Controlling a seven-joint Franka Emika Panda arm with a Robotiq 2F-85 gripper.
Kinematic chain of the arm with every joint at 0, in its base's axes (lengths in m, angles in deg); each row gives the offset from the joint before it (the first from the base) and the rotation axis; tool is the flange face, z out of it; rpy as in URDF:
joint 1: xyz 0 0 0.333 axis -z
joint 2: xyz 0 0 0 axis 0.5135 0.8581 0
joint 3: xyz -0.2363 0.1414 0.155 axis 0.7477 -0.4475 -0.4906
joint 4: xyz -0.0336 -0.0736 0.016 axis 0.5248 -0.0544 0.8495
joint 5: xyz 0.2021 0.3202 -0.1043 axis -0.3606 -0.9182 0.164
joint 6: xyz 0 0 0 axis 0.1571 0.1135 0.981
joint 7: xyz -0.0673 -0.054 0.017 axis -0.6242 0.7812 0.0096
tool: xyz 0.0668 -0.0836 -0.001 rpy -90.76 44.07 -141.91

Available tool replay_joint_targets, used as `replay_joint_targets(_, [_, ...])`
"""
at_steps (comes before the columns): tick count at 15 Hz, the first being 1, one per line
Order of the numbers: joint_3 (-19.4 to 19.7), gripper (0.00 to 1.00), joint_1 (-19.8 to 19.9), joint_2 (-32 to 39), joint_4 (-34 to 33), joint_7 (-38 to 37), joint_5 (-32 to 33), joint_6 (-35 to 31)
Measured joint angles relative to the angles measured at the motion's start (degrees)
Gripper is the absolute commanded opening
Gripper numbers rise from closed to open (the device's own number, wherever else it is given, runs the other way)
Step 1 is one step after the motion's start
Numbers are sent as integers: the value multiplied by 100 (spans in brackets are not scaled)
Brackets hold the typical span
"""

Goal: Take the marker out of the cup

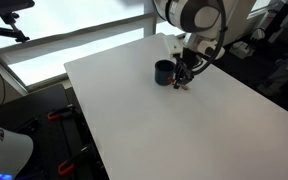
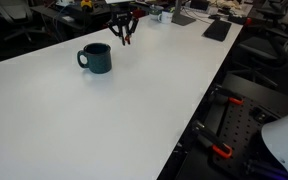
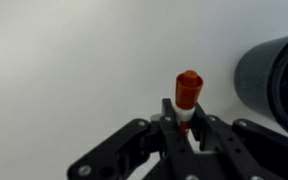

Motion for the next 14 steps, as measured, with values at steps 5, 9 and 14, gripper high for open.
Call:
replay_joint_targets(5, [96,45,-111,478,15,-616,33,-104])
replay_joint_targets(9, [106,68,-166,861,-169,-776,22,-87])
replay_joint_targets(14, [123,100,-137,1030,-400,-765,22,196])
